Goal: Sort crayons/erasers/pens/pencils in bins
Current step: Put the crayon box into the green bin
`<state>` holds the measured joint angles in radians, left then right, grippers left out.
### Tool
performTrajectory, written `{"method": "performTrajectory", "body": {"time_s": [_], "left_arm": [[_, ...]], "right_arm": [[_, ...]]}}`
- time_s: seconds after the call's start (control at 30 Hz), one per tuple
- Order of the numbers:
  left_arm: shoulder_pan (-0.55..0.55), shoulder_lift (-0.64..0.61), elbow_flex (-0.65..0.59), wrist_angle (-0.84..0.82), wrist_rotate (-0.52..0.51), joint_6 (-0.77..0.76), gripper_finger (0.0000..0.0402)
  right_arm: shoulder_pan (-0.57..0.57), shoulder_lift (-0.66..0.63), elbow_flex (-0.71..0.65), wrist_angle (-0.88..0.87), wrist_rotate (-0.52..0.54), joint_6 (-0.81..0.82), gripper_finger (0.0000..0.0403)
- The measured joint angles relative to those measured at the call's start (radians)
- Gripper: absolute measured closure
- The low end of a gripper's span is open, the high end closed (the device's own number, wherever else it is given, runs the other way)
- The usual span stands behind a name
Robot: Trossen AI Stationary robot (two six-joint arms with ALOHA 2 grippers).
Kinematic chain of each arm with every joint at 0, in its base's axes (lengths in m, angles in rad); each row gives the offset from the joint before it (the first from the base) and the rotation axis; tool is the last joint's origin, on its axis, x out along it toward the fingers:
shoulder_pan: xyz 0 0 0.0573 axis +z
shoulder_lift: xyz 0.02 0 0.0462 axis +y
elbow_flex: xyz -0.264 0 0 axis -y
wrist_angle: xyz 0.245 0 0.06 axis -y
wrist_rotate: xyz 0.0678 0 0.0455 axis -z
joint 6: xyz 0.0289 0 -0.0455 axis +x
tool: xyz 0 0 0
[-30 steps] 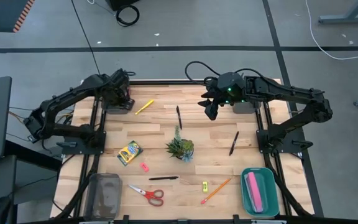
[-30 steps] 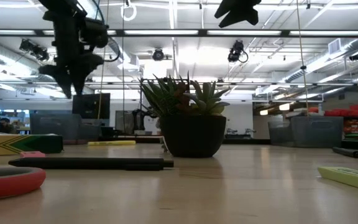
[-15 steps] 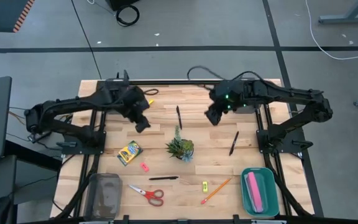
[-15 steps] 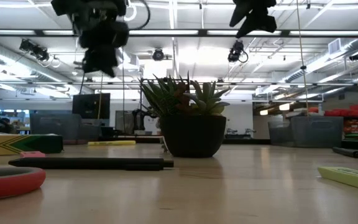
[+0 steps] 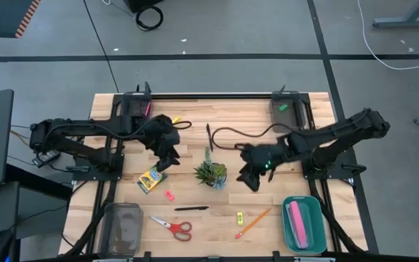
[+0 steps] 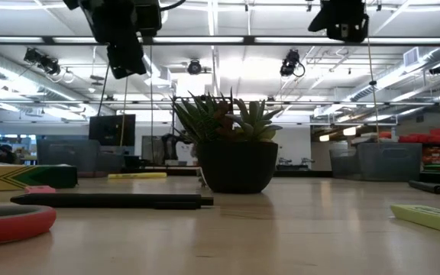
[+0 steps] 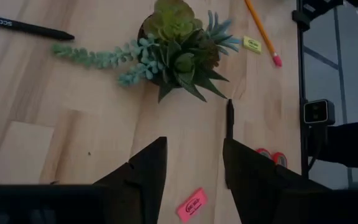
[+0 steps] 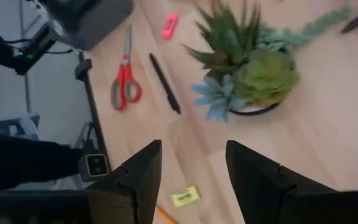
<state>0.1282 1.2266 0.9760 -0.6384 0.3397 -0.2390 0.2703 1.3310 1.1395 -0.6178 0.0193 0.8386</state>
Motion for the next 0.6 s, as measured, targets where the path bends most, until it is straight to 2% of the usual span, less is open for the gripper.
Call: {"method": "performTrajectory", "body": {"time_s": [0.1, 0.23, 0.4, 0.5, 0.6], "left_arm": [[-0.023, 0.0, 0.0, -0.001, 0.006, 0.019, 0.0237], [-0.056, 0.001, 0.0, 0.0, 0.073, 0.046, 0.0237], [-0.124, 0.001, 0.0, 0.034, 0.088, 0.041, 0.024], [-0.182, 0.001, 0.0, 0.112, 0.042, 0.033, 0.0245], [-0.242, 0.009, 0.0, 0.213, -0.07, 0.007, 0.0253]], "right_arm": [[0.048, 0.011, -0.045, 0.012, 0.075, 0.127, 0.0218], [0.079, 0.017, -0.075, 0.011, 0.15, 0.297, 0.0218], [0.085, 0.017, -0.082, 0.014, 0.196, 0.314, 0.0218], [0.086, 0.017, -0.075, 0.021, 0.193, 0.311, 0.0218], [0.085, 0.011, -0.074, 0.021, 0.168, 0.279, 0.0218]]}}
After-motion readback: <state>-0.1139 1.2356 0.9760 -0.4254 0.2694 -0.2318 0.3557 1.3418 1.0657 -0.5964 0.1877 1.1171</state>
